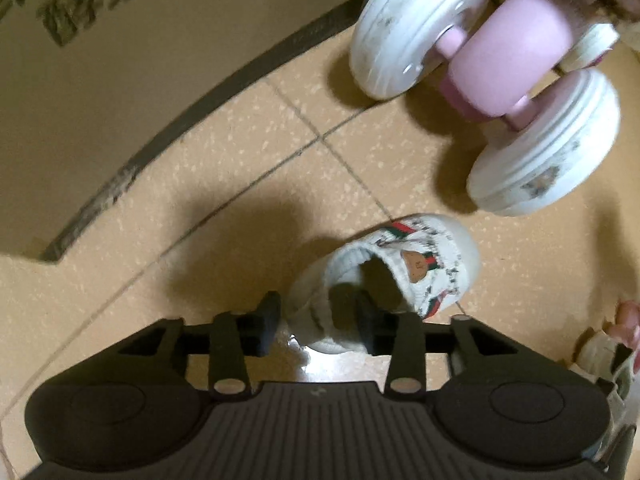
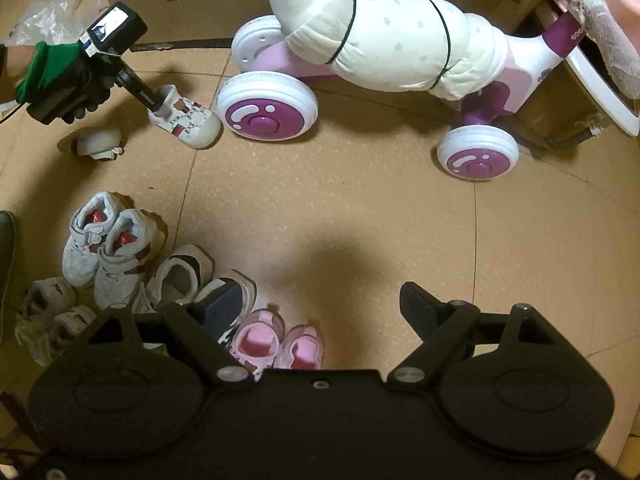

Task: Organize scattered shoes
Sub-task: 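Lift and carry the white sock shoe with the left tool to the row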

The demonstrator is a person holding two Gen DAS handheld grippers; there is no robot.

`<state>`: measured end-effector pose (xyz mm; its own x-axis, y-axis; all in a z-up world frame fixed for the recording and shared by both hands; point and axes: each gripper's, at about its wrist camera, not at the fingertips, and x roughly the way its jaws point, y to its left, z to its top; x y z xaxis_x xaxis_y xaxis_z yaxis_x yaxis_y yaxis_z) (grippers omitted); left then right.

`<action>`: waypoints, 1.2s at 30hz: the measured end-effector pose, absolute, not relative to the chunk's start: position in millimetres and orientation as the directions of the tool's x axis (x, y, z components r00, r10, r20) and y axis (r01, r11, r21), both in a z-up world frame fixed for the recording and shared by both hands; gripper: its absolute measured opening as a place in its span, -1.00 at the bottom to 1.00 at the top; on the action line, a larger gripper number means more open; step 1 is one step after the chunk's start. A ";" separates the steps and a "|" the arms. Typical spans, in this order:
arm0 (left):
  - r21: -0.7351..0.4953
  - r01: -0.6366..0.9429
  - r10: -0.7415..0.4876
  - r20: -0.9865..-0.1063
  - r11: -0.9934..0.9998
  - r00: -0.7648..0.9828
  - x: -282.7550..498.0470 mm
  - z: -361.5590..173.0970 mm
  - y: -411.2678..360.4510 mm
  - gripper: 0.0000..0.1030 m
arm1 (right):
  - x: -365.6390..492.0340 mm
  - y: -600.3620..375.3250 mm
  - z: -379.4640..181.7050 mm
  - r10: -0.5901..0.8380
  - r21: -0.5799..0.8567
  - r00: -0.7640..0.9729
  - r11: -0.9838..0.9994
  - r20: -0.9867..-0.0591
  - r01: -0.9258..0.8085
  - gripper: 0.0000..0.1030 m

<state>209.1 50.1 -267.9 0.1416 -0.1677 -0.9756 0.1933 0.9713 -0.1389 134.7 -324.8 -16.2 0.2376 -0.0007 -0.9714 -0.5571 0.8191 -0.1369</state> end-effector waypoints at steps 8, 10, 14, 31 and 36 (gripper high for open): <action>-0.139 0.341 -0.201 -0.968 0.930 0.154 203.8 -231.6 53.4 -0.66 | 126.7 -333.5 2.8 0.010 -0.153 0.286 0.826 -0.958 -0.542 0.68; -0.137 0.393 -0.210 -0.966 0.909 0.148 192.3 -217.8 41.9 -0.66 | 121.3 -335.6 10.6 0.009 -0.166 0.304 0.823 -0.953 -0.543 0.68; -0.145 0.504 -0.236 -0.964 0.851 0.122 158.8 -192.6 4.3 -0.66 | 104.9 -339.0 25.7 -0.001 -0.196 0.331 0.808 -0.944 -0.556 0.68; -0.239 0.848 -0.351 -0.934 0.473 -0.067 -2.5 -160.5 -212.0 -0.66 | 46.9 -407.1 84.4 0.008 -0.218 0.438 0.860 -0.899 -0.462 0.69; -0.244 0.901 -0.332 -0.935 0.358 -0.122 -43.7 -185.7 -276.9 -0.66 | 47.1 -410.5 84.8 0.006 -0.230 0.446 0.849 -0.895 -0.475 0.69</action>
